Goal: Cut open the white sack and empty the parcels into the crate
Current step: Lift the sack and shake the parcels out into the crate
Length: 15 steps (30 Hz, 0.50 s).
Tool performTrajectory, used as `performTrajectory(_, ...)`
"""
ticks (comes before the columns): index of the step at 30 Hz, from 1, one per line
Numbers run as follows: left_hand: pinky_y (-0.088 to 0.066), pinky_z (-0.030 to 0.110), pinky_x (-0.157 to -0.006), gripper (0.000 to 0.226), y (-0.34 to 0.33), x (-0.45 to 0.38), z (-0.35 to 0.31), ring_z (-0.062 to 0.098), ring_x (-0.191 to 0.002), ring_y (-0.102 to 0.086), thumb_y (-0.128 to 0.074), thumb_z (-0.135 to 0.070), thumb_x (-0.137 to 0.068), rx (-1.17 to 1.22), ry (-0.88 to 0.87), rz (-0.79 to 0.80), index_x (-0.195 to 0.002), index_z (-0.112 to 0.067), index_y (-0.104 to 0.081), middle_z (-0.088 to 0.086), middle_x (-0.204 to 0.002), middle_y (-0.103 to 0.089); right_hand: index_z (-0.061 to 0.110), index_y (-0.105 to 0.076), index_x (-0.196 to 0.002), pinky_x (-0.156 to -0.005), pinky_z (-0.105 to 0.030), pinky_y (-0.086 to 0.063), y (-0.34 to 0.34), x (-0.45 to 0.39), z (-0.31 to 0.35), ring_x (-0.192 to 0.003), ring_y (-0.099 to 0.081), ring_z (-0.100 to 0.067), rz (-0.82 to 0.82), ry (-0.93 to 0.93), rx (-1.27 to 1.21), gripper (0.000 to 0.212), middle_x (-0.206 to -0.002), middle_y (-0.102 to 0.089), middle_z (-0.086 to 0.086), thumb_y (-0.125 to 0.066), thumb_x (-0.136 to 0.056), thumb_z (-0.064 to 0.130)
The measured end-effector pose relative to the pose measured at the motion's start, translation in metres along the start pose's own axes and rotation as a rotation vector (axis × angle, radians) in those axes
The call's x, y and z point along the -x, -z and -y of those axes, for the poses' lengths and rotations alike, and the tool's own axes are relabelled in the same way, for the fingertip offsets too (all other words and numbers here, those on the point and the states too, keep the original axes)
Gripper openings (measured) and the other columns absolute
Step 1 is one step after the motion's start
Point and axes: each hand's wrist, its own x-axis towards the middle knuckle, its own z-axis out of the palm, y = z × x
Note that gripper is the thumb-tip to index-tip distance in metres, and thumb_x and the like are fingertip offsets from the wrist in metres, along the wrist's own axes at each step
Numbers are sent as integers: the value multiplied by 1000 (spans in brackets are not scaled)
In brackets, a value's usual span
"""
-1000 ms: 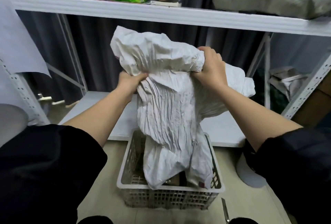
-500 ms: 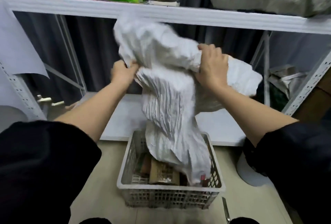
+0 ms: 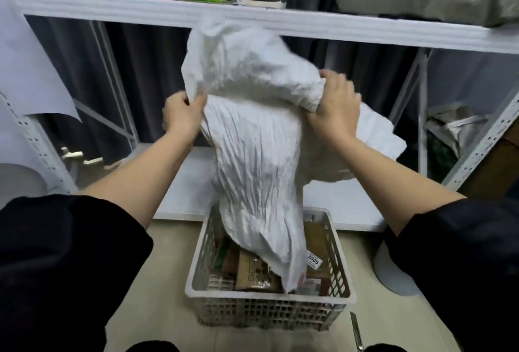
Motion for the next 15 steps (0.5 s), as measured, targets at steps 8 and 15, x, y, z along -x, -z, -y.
performTrajectory(8, -29, 26, -55, 33, 11, 1, 3, 9, -56, -39, -60, -33, -88, 234, -2, -215, -63, -19, -44, -6, -59, -42, 21, -46, -130, -81, -38, -34, -1, -8, 26, -104, -48, -29, -48, 9, -61, 56, -117, -54, -5, -65, -78, 27)
performTrajectory(15, -35, 35, -102, 85, 16, 31, 21, 13, -118, -51, -73, -63, -63, 53, 331, 692, -135, -26, -49, -10, -127, -57, 20, -45, -131, -84, -41, -34, -8, 4, 15, -108, -48, -32, 106, 24, 8, 53, -120, -53, -7, -60, -80, 25)
